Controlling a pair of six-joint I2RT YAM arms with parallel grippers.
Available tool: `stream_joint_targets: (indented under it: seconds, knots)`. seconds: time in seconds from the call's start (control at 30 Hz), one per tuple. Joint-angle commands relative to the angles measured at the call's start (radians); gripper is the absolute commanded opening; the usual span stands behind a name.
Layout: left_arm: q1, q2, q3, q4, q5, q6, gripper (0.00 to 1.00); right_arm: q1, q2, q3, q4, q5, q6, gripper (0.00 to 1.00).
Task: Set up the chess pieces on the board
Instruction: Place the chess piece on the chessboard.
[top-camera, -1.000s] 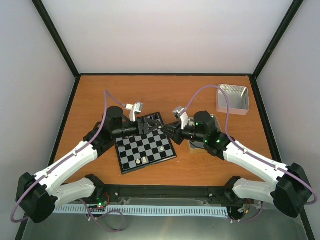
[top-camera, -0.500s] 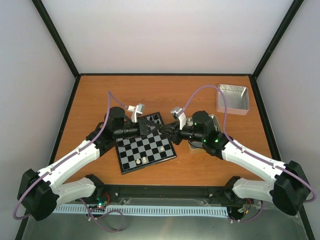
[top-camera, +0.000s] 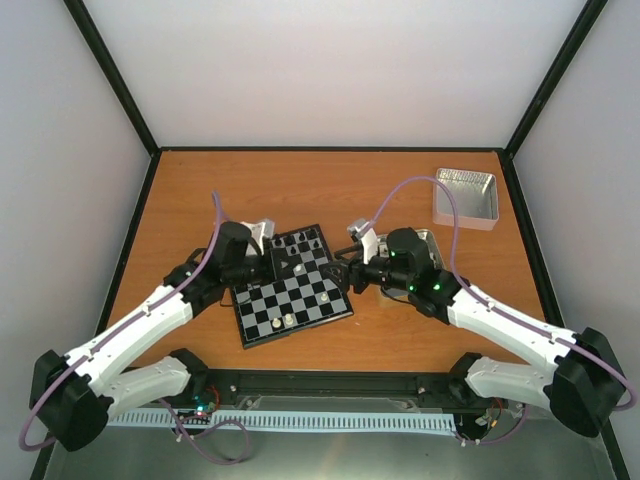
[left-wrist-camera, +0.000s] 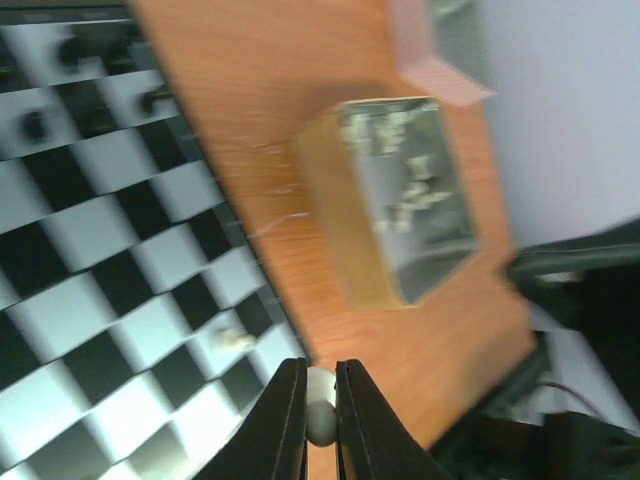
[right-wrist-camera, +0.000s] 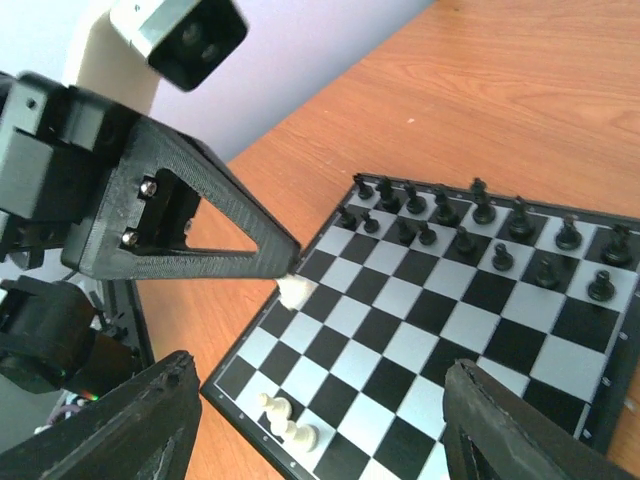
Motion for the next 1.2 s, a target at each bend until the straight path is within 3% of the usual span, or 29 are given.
stream_joint_targets:
  seconds: [0.0,0.27,0.5,0.8,1.17]
  knots:
    - [-0.002,-0.046,0.021,-0.337,-0.248,0.105,0.01,0.007,-0.062,-0.057,-0.004,0.122,0.017,0.67]
    - [-0.045,-0.060,-0.059,-0.484,-0.408,0.013,0.01,0.008,-0.018,-0.067,0.010,0.210,0.055,0.67]
    - [-0.130,0.068,-0.050,-0.589,-0.569,-0.148,0.01,0.007,0.000,-0.067,0.000,0.234,0.063,0.67]
    - [-0.132,0.104,-0.119,-0.504,-0.539,-0.192,0.01,0.007,0.006,-0.069,-0.011,0.259,0.056,0.67]
    - [-0.132,0.133,-0.139,-0.511,-0.555,-0.209,0.01,0.007,0.021,-0.068,-0.013,0.265,0.057,0.67]
